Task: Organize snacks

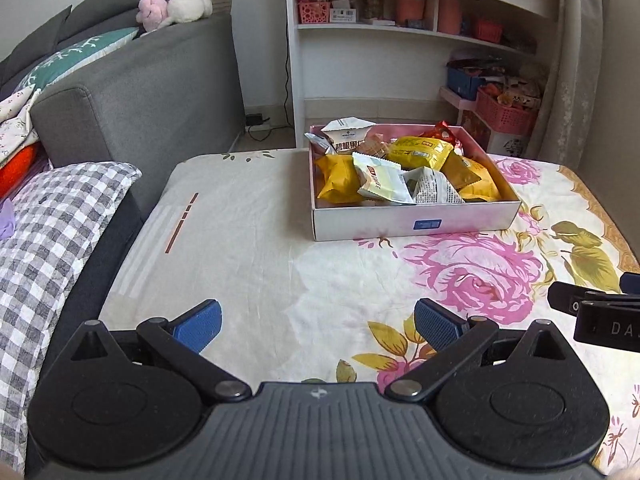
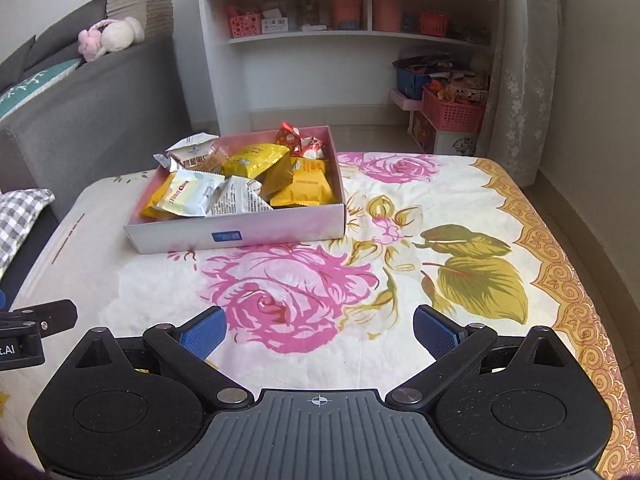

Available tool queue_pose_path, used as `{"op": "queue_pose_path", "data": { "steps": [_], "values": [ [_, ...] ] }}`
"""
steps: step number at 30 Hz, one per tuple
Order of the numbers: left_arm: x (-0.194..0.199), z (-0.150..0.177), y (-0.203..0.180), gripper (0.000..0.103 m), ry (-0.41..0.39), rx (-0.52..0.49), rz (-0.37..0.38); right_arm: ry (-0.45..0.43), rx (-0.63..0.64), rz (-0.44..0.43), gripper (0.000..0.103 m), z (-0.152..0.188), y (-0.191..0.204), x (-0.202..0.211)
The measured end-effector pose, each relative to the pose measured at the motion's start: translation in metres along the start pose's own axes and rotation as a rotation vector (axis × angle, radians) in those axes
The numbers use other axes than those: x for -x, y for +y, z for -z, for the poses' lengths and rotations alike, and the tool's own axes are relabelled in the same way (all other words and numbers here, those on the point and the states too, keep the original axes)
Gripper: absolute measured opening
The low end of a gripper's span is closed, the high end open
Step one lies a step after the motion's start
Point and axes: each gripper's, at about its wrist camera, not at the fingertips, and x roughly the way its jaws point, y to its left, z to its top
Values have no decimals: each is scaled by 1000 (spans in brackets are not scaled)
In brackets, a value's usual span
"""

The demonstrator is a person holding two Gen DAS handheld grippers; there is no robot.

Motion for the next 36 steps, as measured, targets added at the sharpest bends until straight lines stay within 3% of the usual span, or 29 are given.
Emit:
{"op": "queue_pose_path", "data": {
  "steps": [14, 36],
  "values": [
    [1, 9, -2, 103, 33, 37, -5, -10, 0, -23, 101, -7, 6, 7],
    [7, 7, -1, 103, 23, 59, 7, -22, 3, -17, 101, -7, 7, 11]
  ]
}}
